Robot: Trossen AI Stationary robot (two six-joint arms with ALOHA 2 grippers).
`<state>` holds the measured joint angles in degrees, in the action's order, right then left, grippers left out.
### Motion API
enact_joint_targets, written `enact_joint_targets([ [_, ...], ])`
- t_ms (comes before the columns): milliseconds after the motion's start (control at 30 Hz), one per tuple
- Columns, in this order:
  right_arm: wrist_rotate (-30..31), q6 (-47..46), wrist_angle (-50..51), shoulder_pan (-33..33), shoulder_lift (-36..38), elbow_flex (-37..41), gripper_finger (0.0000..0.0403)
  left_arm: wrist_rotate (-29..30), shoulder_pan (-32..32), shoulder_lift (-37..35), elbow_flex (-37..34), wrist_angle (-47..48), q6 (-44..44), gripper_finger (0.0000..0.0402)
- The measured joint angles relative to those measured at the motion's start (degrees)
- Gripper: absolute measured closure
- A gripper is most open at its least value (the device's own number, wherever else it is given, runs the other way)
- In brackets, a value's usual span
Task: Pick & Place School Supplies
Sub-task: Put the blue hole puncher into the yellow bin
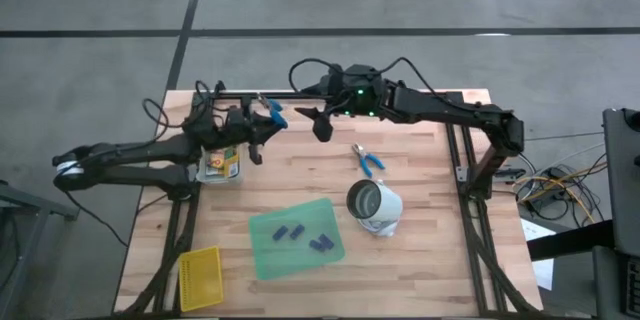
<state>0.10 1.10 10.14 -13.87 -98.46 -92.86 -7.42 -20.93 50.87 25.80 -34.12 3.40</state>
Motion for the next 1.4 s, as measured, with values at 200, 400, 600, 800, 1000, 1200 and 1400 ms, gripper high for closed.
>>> enact_joint_targets([
  [200,0.1,0.3,3.7,0.0,2.1,0.3,0.0163,0.2,0.0,-4.8,6.3,23.2,4.1,0.0344],
  [400,-0.1,2.0,3.1,0.6,3.6,1.1,0.0161,7.9,1.4,-5.9,20.3,60.8,7.1,0.0344],
  [600,-0.4,3.4,1.4,2.6,3.6,1.3,0.0169,6.4,7.0,-5.3,27.8,72.5,9.5,0.0344],
  [800,-0.5,0.7,-4.3,3.1,3.6,2.6,0.0172,8.4,15.8,-7.1,28.1,79.6,12.8,0.0344],
  [1000,-0.1,-1.0,-5.2,3.1,5.5,6.8,0.0174,11.7,23.2,-9.3,27.4,84.0,19.8,0.0344],
  [1200,2.0,-3.4,-13.5,3.0,12.0,16.8,0.0175,15.1,30.4,-11.1,27.3,84.4,24.8,0.0344],
  [1400,7.8,-7.1,-18.0,3.0,21.6,28.0,0.0175,14.9,36.5,-12.1,27.3,93.3,37.8,0.0344],
])
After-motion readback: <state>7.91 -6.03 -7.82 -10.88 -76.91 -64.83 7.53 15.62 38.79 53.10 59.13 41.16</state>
